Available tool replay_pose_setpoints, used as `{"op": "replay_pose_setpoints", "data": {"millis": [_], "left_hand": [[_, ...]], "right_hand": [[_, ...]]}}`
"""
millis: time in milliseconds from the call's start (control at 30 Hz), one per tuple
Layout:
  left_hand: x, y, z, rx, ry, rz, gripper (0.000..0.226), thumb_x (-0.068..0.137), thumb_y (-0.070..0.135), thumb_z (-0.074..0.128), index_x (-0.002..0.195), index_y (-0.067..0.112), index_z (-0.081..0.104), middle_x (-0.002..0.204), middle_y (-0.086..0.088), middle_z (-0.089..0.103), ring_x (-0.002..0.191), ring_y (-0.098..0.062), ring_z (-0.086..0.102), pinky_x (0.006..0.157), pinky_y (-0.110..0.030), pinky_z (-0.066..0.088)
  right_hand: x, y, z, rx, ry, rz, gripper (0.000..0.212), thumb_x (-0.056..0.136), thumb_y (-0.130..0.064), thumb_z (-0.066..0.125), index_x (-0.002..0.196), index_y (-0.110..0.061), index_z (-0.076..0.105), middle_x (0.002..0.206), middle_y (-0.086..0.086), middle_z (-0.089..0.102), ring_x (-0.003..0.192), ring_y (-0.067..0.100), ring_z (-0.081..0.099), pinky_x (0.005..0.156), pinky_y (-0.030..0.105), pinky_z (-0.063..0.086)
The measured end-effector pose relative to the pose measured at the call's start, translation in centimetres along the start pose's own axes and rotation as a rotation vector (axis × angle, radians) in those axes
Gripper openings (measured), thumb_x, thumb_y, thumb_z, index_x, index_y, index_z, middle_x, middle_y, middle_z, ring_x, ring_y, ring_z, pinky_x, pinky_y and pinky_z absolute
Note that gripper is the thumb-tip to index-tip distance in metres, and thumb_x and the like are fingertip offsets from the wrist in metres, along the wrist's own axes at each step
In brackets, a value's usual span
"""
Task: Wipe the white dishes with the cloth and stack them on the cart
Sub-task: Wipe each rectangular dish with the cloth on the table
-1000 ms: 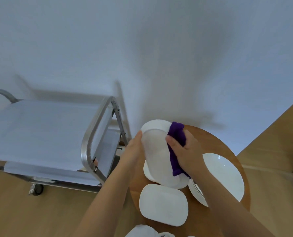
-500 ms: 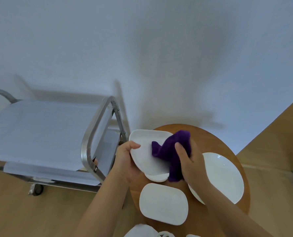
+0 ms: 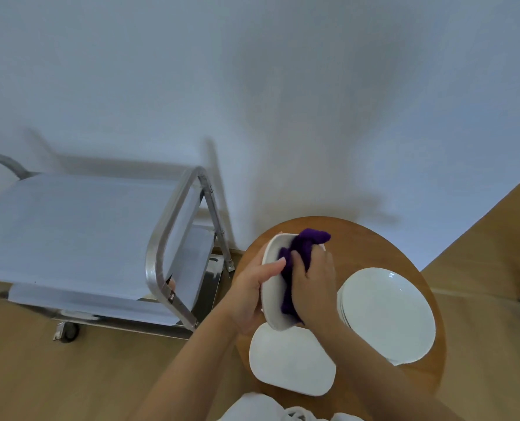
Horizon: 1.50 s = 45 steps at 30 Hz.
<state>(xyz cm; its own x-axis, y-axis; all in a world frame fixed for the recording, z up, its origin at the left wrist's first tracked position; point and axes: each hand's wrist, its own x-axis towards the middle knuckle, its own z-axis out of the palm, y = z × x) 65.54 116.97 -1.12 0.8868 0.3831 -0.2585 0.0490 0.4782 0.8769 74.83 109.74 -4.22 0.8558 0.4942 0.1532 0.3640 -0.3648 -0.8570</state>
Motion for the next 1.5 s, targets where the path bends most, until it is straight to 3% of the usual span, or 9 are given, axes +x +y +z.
{"op": "replay_pose_setpoints", "data": {"millis": [300,400,500,700,833,967,1100,1267,1500], "left_hand": [[-0.1,-1.0,-2.4,-0.296,0.132,-0.058,0.06,0.067,0.035,0.066,0.116,0.003,0.054,0.086,-0.01,0.073,0.078,-0.025,0.072,0.064,-0.034,0.057],[-0.6,-0.2,-2.8,-0.435,-0.102,-0.097,0.069,0.075,0.035,0.07,0.129,-0.001,0.046,0.105,-0.018,0.071,0.096,-0.031,0.069,0.082,-0.04,0.055],[-0.8,-0.3,-3.7,-0.373,-0.066,-0.104,0.07,0.042,0.042,0.087,0.103,0.009,0.074,0.093,-0.013,0.074,0.081,-0.028,0.071,0.068,-0.038,0.058],[-2.2,-1.3,-6.5,-0.273,0.217,-0.225,0.066,0.035,0.024,0.079,0.098,0.009,0.07,0.083,-0.015,0.072,0.068,-0.031,0.07,0.055,-0.039,0.056],[-2.6,-3.8,-8.6,-0.161,0.329,-0.274,0.061,0.063,0.037,0.074,0.119,0.017,0.061,0.101,-0.014,0.073,0.091,-0.034,0.069,0.07,-0.044,0.056],[-2.4,-7.3,-10.2,-0.086,0.385,-0.368,0.056,0.075,0.051,0.059,0.123,0.023,0.057,0.117,-0.012,0.068,0.11,-0.034,0.063,0.088,-0.052,0.053],[-1.5,-10.1,-10.3,0.103,0.409,-0.473,0.047,0.082,0.045,0.059,0.113,0.009,0.06,0.095,-0.009,0.071,0.083,-0.022,0.071,0.062,-0.031,0.058],[0.4,-14.5,-11.2,0.378,0.425,-0.559,0.035,0.092,0.044,0.057,0.113,0.015,0.057,0.106,-0.009,0.065,0.097,-0.028,0.067,0.085,-0.043,0.057],[2.4,-19.4,-12.1,0.534,0.527,-0.599,0.017,0.091,0.04,0.06,0.089,0.024,0.057,0.095,-0.001,0.064,0.087,-0.017,0.063,0.063,-0.028,0.051]], "right_hand": [[-4.4,-1.9,0.1,-0.189,-0.137,-0.429,0.034,0.082,-0.025,0.058,0.111,-0.011,0.066,0.095,0.005,0.067,0.083,0.02,0.062,0.073,0.02,0.045],[-4.5,-0.4,-0.8,-0.261,-0.145,-0.593,0.033,0.074,-0.022,0.066,0.106,-0.014,0.069,0.09,0.0,0.068,0.078,0.017,0.062,0.071,0.018,0.045],[-4.1,2.1,-1.5,-0.329,-0.129,-0.625,0.033,0.073,-0.021,0.066,0.106,-0.014,0.069,0.09,-0.002,0.068,0.08,0.016,0.061,0.074,0.019,0.045],[-2.5,7.5,-3.0,-0.552,-0.217,-0.43,0.034,0.076,-0.01,0.074,0.109,-0.01,0.065,0.094,0.005,0.066,0.082,0.023,0.062,0.06,0.028,0.053],[-2.5,10.2,-3.3,-0.551,-0.286,-0.152,0.034,0.094,-0.025,0.051,0.127,-0.017,0.053,0.115,0.0,0.057,0.102,0.015,0.051,0.082,0.019,0.042],[-3.0,10.9,-3.5,-0.403,-0.223,0.085,0.036,0.093,-0.024,0.054,0.127,-0.013,0.052,0.112,0.004,0.057,0.096,0.012,0.05,0.078,0.018,0.039],[-3.6,11.4,-3.5,-0.299,-0.209,0.238,0.033,0.094,-0.024,0.053,0.125,-0.014,0.051,0.106,-0.002,0.054,0.091,0.008,0.047,0.071,0.015,0.037],[-4.9,11.9,-3.5,-0.222,-0.215,0.301,0.03,0.092,-0.023,0.056,0.121,-0.018,0.052,0.093,-0.014,0.048,0.085,0.007,0.051,0.066,0.01,0.039],[-5.7,12.6,-3.1,-0.198,-0.24,0.372,0.034,0.092,-0.026,0.057,0.124,-0.02,0.05,0.101,-0.009,0.051,0.094,0.011,0.054,0.067,0.01,0.041]]}}
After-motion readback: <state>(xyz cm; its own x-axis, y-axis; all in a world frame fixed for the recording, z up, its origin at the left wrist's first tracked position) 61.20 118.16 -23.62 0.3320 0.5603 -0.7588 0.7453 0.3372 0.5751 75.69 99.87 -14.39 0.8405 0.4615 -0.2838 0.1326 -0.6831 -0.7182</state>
